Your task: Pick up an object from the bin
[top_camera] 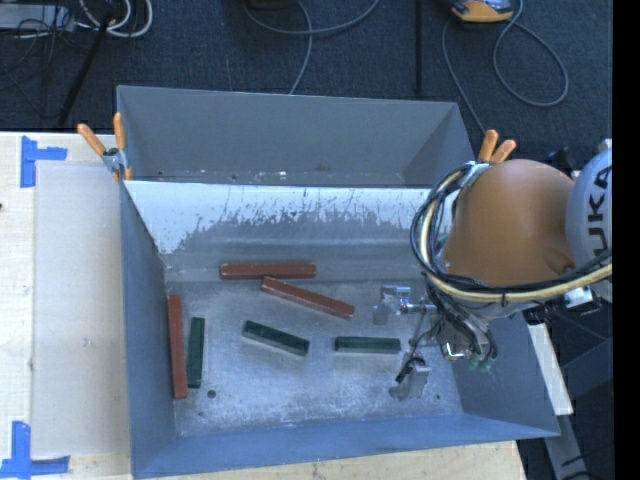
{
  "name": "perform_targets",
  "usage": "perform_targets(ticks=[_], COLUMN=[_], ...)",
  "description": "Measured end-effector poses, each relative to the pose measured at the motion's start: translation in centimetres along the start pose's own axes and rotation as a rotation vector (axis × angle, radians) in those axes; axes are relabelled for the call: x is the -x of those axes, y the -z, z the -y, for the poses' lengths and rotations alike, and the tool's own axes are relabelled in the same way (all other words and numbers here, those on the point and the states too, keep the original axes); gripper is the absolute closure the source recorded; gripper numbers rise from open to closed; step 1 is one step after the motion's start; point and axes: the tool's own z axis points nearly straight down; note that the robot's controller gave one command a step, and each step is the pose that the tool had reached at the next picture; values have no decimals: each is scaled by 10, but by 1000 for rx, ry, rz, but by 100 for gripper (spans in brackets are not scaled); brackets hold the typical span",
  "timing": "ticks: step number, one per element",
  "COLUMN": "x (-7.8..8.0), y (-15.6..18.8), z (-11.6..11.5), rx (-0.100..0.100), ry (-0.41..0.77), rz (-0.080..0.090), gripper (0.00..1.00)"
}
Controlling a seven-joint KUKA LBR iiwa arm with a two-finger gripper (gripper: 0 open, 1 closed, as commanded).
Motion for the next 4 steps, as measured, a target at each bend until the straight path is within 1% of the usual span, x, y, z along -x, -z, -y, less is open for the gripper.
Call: perform_targets(ticks=[1, 2, 3, 4], x=[44, 44, 44, 86], y=[-50, -48, -48, -143], z=[-53, -50, -50, -66], rx=[3, 0, 0, 2], ry=[-56, -59, -59, -184], rz=[7, 9, 9, 18], gripper=[0, 100, 0, 0])
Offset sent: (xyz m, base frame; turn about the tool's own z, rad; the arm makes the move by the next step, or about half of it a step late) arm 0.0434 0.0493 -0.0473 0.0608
